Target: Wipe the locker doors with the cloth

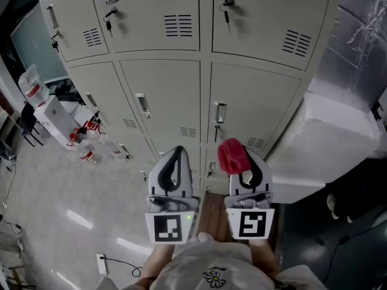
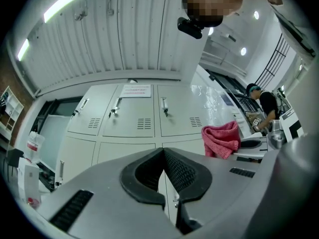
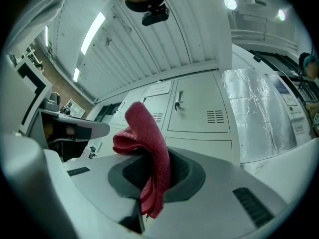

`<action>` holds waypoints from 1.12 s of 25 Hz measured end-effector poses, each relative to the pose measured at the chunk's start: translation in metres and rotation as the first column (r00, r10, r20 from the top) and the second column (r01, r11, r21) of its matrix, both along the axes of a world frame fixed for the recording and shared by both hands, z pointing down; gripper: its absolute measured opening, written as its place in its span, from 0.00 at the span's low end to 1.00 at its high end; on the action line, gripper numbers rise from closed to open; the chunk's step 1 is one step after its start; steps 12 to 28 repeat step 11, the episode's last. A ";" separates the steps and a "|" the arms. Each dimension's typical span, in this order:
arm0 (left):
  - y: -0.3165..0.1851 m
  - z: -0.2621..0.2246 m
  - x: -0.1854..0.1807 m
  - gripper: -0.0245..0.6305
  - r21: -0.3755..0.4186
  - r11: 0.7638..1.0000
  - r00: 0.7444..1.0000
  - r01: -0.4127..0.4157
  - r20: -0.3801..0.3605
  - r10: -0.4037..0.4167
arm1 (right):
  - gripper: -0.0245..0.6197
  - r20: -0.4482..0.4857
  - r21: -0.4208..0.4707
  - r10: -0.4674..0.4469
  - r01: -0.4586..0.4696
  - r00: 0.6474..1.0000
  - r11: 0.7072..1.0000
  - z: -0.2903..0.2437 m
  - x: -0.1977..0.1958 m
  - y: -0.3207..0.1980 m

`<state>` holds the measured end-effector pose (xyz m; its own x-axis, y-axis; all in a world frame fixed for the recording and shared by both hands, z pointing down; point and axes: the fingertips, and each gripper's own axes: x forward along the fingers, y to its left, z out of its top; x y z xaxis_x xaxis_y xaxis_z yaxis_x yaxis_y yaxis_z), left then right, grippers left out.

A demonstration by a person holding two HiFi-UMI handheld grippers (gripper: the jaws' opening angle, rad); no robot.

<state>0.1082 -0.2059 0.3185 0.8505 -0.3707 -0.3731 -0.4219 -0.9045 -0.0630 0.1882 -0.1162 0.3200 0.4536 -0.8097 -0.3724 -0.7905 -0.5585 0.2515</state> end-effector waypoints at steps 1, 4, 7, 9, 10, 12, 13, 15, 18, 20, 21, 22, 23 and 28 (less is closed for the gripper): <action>0.000 0.002 0.001 0.06 -0.011 1.000 1.000 -0.006 0.001 0.006 | 0.08 0.004 0.001 0.000 0.000 1.000 1.000 0.001 0.000 0.000; 0.002 0.009 0.002 0.06 -0.032 0.999 1.000 -0.018 0.014 0.019 | 0.08 0.005 -0.001 0.000 0.000 1.000 1.000 0.002 -0.003 -0.002; 0.000 0.010 0.002 0.06 -0.035 0.999 1.000 -0.022 0.021 0.023 | 0.08 0.008 -0.016 0.005 -0.005 1.000 1.000 0.005 -0.004 -0.003; -0.002 0.009 0.002 0.06 -0.034 0.999 1.000 -0.022 0.016 0.023 | 0.08 0.014 -0.020 0.010 -0.009 1.000 1.000 0.007 -0.003 -0.003; -0.003 0.008 0.002 0.06 -0.033 0.999 1.000 -0.021 0.014 0.021 | 0.08 0.016 -0.020 0.012 -0.011 1.000 1.000 0.008 -0.002 -0.003; -0.004 0.008 0.002 0.06 -0.031 0.999 1.000 -0.020 0.012 0.020 | 0.08 0.018 -0.020 0.013 -0.013 1.000 1.000 0.008 -0.001 -0.003; -0.004 0.008 0.002 0.06 -0.031 0.999 1.000 -0.020 0.012 0.020 | 0.08 0.018 -0.020 0.013 -0.013 1.000 1.000 0.008 -0.001 -0.003; -0.004 0.008 0.002 0.06 -0.031 0.999 1.000 -0.020 0.012 0.020 | 0.08 0.018 -0.020 0.013 -0.013 1.000 1.000 0.008 -0.001 -0.003; -0.004 0.008 0.002 0.06 -0.031 0.999 1.000 -0.020 0.012 0.020 | 0.08 0.018 -0.020 0.013 -0.013 1.000 1.000 0.008 -0.001 -0.003; -0.004 0.008 0.002 0.06 -0.031 0.999 1.000 -0.020 0.012 0.020 | 0.08 0.018 -0.020 0.013 -0.013 1.000 1.000 0.008 -0.001 -0.003; -0.004 0.008 0.002 0.06 -0.031 0.999 1.000 -0.020 0.012 0.020 | 0.08 0.018 -0.020 0.013 -0.013 1.000 1.000 0.008 -0.001 -0.003; -0.004 0.008 0.002 0.06 -0.031 0.999 1.000 -0.020 0.012 0.020 | 0.08 0.018 -0.020 0.013 -0.013 1.000 1.000 0.008 -0.001 -0.003; -0.004 0.008 0.002 0.06 -0.031 0.999 1.000 -0.020 0.012 0.020 | 0.08 0.018 -0.020 0.013 -0.013 1.000 1.000 0.008 -0.001 -0.003; -0.004 0.008 0.002 0.06 -0.031 0.999 1.000 -0.020 0.012 0.020 | 0.08 0.018 -0.020 0.013 -0.013 1.000 1.000 0.008 -0.001 -0.003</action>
